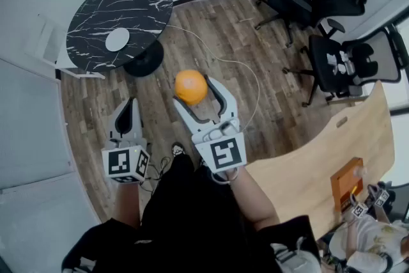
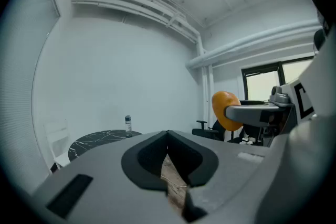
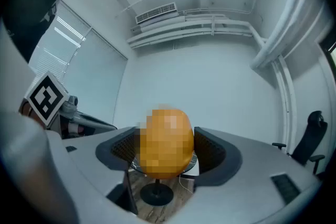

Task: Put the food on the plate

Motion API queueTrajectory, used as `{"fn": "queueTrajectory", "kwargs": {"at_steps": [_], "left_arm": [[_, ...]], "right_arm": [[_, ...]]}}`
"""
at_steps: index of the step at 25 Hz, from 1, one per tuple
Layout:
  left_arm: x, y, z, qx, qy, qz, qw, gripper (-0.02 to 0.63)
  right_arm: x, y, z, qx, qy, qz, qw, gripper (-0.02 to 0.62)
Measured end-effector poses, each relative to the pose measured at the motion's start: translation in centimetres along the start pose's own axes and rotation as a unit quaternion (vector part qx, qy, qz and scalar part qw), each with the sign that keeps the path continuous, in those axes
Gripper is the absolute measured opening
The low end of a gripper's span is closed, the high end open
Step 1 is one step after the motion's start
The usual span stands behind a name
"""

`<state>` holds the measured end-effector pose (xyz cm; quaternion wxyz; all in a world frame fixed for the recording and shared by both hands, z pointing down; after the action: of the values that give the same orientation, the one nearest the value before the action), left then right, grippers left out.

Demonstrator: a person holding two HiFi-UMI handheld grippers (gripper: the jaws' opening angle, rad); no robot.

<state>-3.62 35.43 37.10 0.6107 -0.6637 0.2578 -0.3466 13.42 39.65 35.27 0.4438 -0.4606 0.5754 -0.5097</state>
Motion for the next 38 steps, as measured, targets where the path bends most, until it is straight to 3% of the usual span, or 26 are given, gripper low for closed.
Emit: {"fn": "queueTrajectory", "kwargs": {"at_steps": [3, 11, 20, 25, 38], "left_arm": [[0.7, -0.4, -1.1, 0.011, -0.015, -0.002, 0.9998, 0.000], [1.1, -1.4, -7.2, -0.004, -0.033, -0.012, 0.9994, 0.000], [2.6, -1.5, -12.6, 0.005, -0.060, -0.001, 0.9982, 0.000], [4.7, -1.9, -13.4, -0.006, -0.085, -0.007, 0.9963, 0.000], [16.6, -0.2, -18.2, -0.014, -0.057, -0.024, 0.9980, 0.000]], "right_arm": [[1.5, -0.3, -0.4, 0.002, -0.007, 0.014, 1.000, 0.316], [6.1, 0.1, -4.5, 0.002, 0.010, 0.007, 1.000, 0.316], [9.3, 0.8, -6.8, -0.024, -0.025, 0.000, 0.999, 0.316], [11.0, 0.2, -5.4, -0.028, -0.041, -0.017, 0.999, 0.316], [22.8, -1.3, 1.7, -0.029, -0.004, -0.018, 0.999, 0.316]]}}
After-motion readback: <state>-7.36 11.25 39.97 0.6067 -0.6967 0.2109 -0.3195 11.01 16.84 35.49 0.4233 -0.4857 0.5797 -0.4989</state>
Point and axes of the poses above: the fingertips, and each gripper's own axes: x forward along the fingers, z to its right, y out of its top, the point moved 4 cm from there along -x, backward along the fingers, and after that the axes turned 5 degrees about -y, right-handed, at the moved point
